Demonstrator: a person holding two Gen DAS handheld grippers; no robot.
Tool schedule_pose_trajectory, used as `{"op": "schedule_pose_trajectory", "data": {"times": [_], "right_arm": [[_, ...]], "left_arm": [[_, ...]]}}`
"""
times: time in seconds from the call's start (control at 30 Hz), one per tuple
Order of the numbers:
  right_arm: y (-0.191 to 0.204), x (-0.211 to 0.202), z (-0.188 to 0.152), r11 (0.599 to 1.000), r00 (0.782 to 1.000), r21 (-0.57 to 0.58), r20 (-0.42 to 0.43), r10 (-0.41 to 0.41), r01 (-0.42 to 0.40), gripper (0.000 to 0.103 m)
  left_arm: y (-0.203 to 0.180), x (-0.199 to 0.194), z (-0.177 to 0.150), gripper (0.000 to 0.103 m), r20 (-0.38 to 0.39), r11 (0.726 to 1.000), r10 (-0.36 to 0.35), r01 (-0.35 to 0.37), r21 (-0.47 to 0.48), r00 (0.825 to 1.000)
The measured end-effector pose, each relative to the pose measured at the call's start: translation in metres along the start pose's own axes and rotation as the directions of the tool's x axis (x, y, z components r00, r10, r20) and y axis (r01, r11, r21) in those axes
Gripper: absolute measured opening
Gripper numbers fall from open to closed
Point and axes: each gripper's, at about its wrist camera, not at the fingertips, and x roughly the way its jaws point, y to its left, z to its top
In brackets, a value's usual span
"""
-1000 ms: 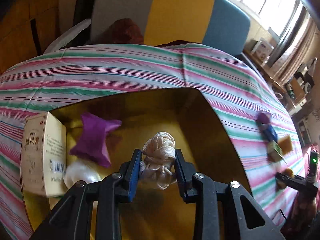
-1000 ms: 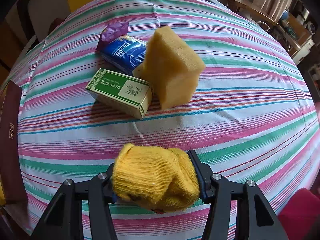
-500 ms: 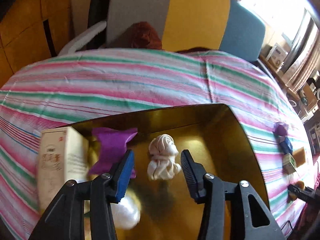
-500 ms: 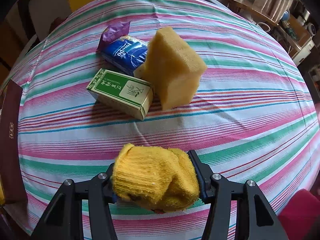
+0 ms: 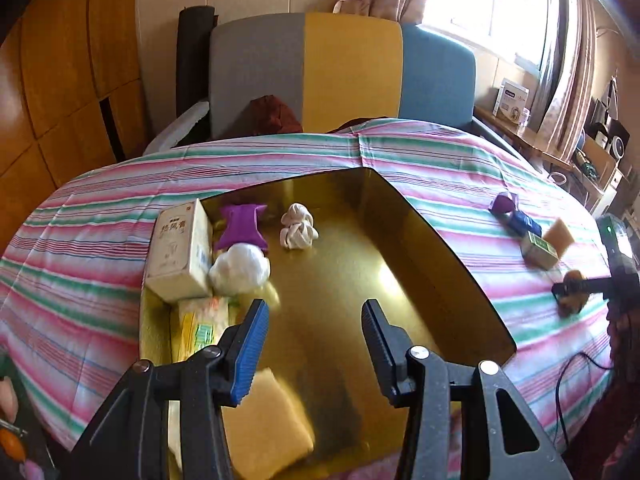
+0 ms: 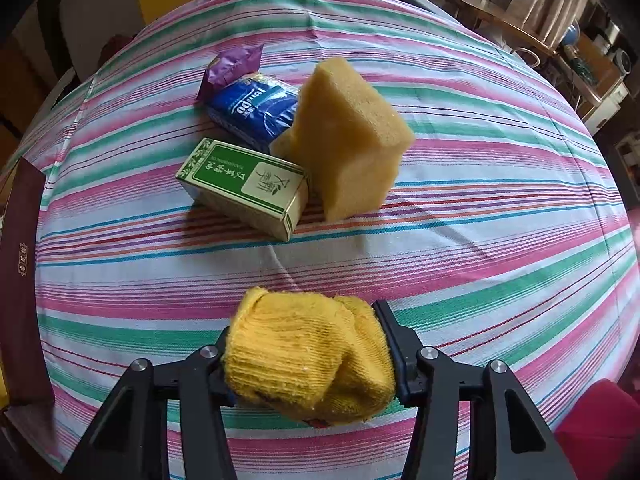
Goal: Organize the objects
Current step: 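Carry the white cloth into the tin and release it with the left tool, then carry the yellow knit glove into the tin and open the right tool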
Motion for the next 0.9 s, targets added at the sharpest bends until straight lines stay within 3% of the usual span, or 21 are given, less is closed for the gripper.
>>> {"op": "schedule_pose_trajectory", "data": {"times": [0.4, 0.63, 0.77, 0.9], "right_arm": [[0.001, -0.017, -0.018, 1.000, 1.000, 0.000, 0.014, 0.025, -0.025, 0.050], [0.001, -0.039, -0.022, 0.997, 0.993, -0.008, 0.097, 0.073, -0.073, 0.047], [0.004, -0.031, -0.011, 0.994, 0.985, -0.018, 0.128, 0.114, -0.112, 0.047], [0.017, -0.054, -0.016, 0.987, 0.975, -0.040, 0.157, 0.157, -0.153, 0.047]], "left_arm": [[0.001, -0.012, -0.017, 0.049, 0.004, 1.000, -0.001, 0.001, 0.001, 1.000], [0.013, -0.013, -0.023, 0.049, -0.005, 1.000, 0.008, -0.008, -0.020, 1.000], [0.032, -0.019, -0.023, 0.049, 0.002, 0.998, 0.014, -0.014, -0.059, 1.000], [0.060, -0.026, -0.025, 0.049, 0.003, 0.993, 0.043, -0.043, -0.112, 0.999]]}}
